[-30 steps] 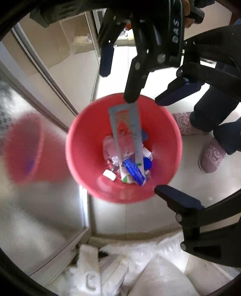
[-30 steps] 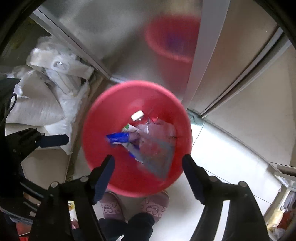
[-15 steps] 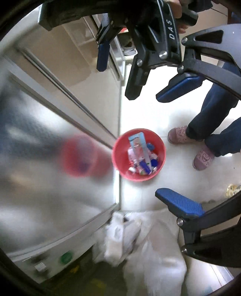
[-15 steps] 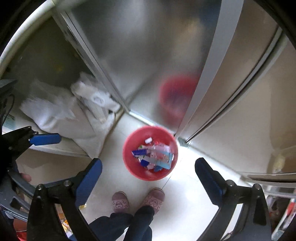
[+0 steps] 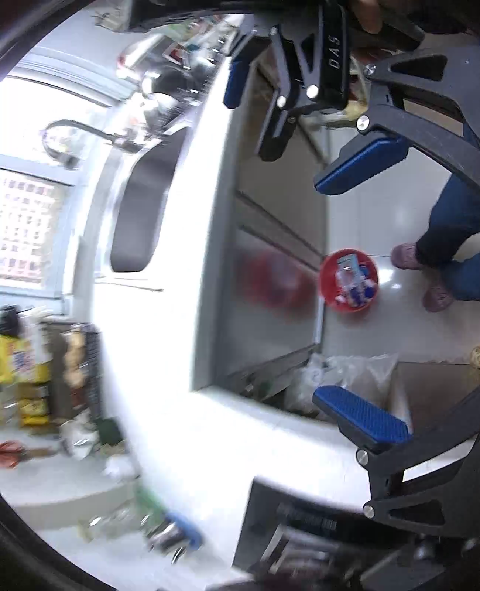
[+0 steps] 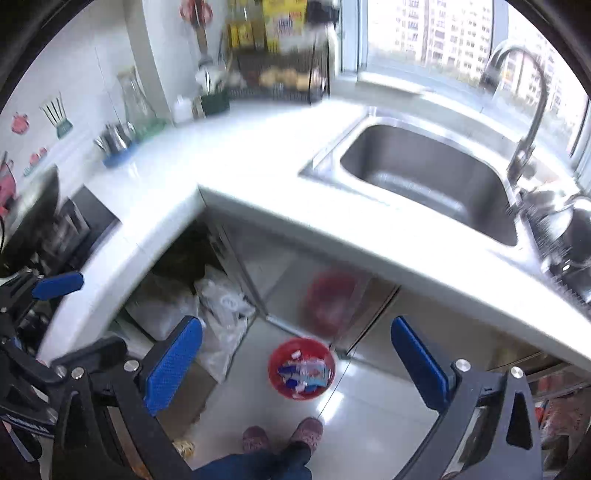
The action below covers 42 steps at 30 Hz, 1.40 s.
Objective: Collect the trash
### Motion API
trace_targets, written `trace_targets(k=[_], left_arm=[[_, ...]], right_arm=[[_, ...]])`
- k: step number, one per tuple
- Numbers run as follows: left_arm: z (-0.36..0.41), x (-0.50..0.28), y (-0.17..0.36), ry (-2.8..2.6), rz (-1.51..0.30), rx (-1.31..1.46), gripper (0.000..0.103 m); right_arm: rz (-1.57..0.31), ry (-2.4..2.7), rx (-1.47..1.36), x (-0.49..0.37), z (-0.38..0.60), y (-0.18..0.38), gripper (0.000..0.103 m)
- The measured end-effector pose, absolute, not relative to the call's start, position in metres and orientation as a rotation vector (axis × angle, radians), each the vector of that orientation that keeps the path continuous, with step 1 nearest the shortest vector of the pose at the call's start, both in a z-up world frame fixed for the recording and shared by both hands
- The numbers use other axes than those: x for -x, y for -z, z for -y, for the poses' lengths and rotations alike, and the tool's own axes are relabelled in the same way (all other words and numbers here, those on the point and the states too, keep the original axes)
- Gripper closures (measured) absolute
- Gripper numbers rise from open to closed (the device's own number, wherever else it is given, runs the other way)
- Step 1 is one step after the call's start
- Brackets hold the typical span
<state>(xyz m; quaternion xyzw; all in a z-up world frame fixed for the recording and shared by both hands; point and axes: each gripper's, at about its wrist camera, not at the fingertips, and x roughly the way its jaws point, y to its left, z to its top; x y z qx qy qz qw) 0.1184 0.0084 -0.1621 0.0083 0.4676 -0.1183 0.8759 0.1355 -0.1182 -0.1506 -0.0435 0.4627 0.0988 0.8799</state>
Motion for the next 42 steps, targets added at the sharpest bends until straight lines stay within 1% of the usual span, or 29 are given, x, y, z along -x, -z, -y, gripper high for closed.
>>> trace_targets(k=[4,9,13,19,22,42], left_arm=[[-0.025,-0.100,0.102,0.203,-0.888,-0.004,0.000],[-0.037,-0.079,0.059,0.182,-0.829,-0.006,0.001],[-0.040,-0.063,0.039,0.214,-0.831,-0.016,0.000],[-0.042,-0.045,0.027,0.221,-0.838,0.022,0.001],[-0.037,-0.037,0.022,0.190,-0.820,-0.028,0.001],[-0.039,-0.025,0.016,0.160,-0.801,-0.004,0.000]], right_arm=[[-0.896,-0.193,0.099,-0.114,0.113,0.103,0.001],[-0.840,-0.175,0.092,-0.091,0.112,0.064,0.001],[-0.818,-0.167,0.072,-0.080,0.107,0.052,0.001],[-0.801,-0.190,0.081,-0.066,0.098,0.035,0.001],[-0.803,-0.199,0.088,-0.063,0.096,0.034,0.001],[-0.787,-0.230,0.113,-0.045,0.087,0.030,0.001]])
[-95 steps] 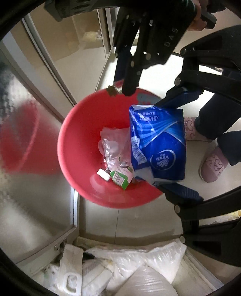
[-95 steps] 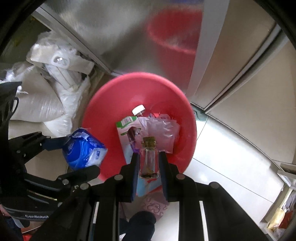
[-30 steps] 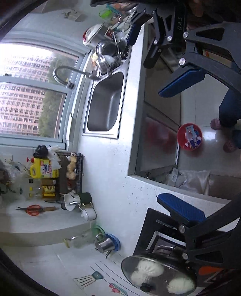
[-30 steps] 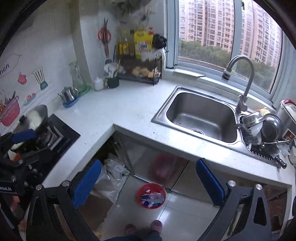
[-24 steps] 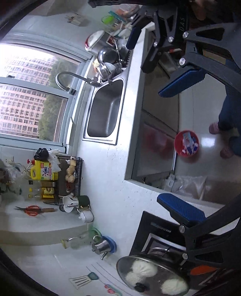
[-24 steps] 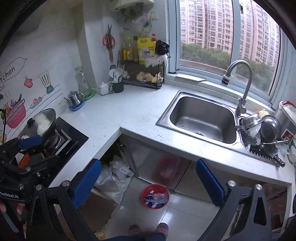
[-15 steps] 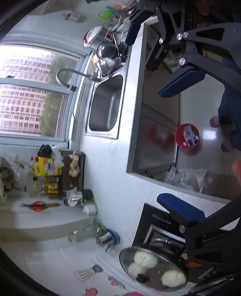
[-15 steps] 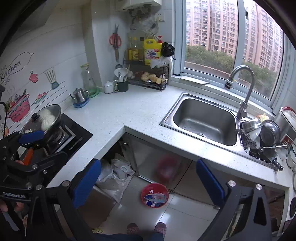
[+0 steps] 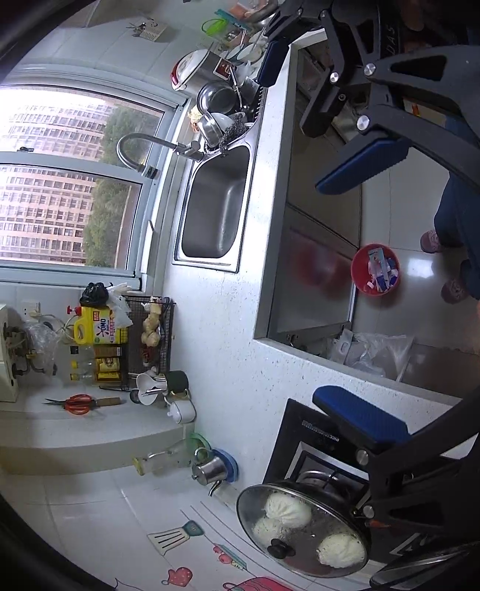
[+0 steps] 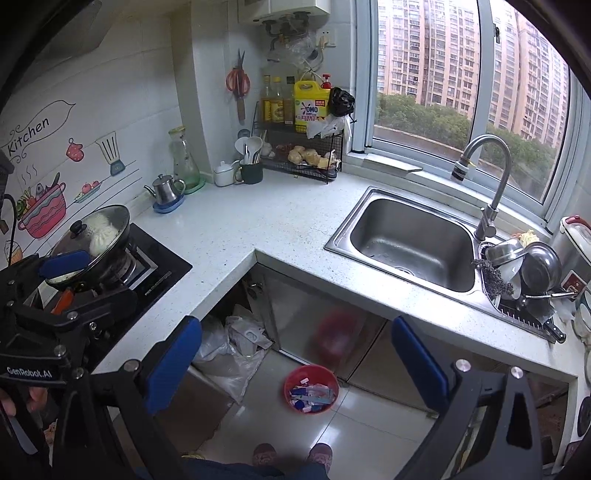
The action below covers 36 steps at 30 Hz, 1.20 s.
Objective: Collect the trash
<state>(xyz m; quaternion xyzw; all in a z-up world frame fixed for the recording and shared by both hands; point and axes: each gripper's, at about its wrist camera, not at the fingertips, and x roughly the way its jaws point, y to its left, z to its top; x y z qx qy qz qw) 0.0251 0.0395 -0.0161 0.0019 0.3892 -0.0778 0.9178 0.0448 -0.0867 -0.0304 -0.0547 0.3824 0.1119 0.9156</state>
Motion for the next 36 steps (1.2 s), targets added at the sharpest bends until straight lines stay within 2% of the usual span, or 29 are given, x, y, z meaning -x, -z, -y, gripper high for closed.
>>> trace_targets(k=[36], left_arm=[[-0.026,-0.025,0.023,0.148,-0.832,0.025,0.001]], right_arm=[[-0.803,-0.176,0.093,-0.037,0.092,0.025,0.001]])
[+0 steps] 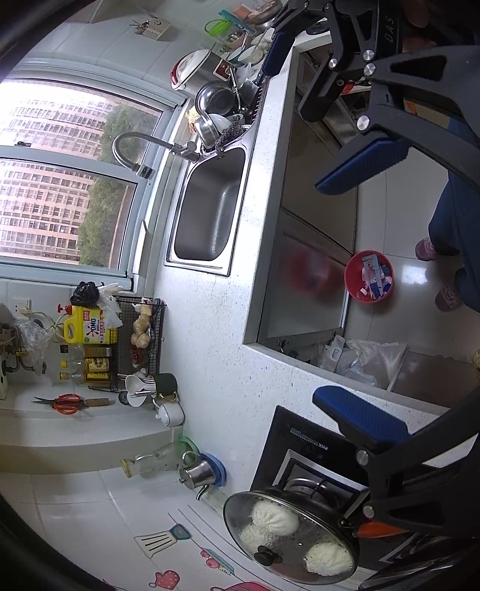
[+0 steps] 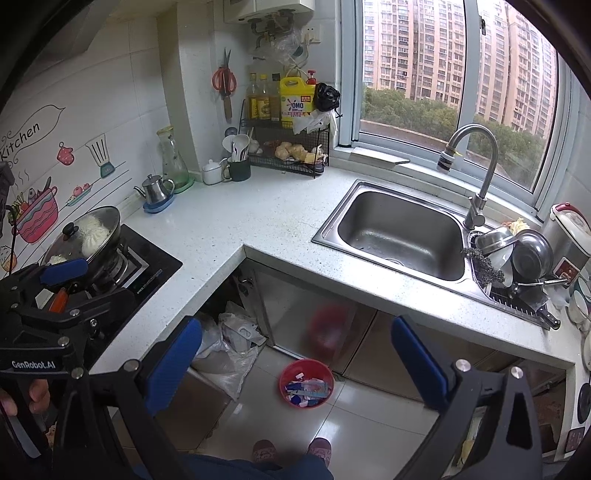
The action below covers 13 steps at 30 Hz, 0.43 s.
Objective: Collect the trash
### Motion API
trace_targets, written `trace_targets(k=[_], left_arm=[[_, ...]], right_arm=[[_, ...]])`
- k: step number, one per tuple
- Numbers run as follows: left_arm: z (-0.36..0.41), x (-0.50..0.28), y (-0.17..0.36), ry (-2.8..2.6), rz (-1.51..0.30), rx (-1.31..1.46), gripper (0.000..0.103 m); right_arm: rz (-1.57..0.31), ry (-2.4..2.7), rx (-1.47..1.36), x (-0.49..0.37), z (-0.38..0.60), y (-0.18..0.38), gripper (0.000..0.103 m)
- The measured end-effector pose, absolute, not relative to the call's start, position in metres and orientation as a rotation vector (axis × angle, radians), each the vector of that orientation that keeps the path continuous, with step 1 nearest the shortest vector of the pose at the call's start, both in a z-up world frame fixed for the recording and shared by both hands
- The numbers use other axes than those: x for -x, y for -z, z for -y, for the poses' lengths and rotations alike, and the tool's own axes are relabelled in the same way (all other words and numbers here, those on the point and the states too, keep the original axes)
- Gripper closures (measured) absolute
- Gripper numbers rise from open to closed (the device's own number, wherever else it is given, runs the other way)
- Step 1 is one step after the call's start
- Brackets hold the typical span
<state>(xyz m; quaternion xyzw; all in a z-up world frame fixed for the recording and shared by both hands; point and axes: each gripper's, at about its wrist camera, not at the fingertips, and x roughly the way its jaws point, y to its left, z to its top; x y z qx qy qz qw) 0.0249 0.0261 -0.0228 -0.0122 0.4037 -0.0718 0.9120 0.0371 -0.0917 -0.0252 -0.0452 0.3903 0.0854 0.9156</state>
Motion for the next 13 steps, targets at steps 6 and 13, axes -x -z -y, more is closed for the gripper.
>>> trace_targets(k=[6,13], left_arm=[[-0.023,-0.026,0.023,0.155,-0.833,0.030,0.001],[-0.014,-0.028,0.027,0.181,-0.837,0.023,0.001]], right_arm=[[-0.806,-0.169,0.095,-0.036,0.094,0.025,0.001],[-0.816,-0.156,0.098,-0.035,0.093,0.026,0.001]])
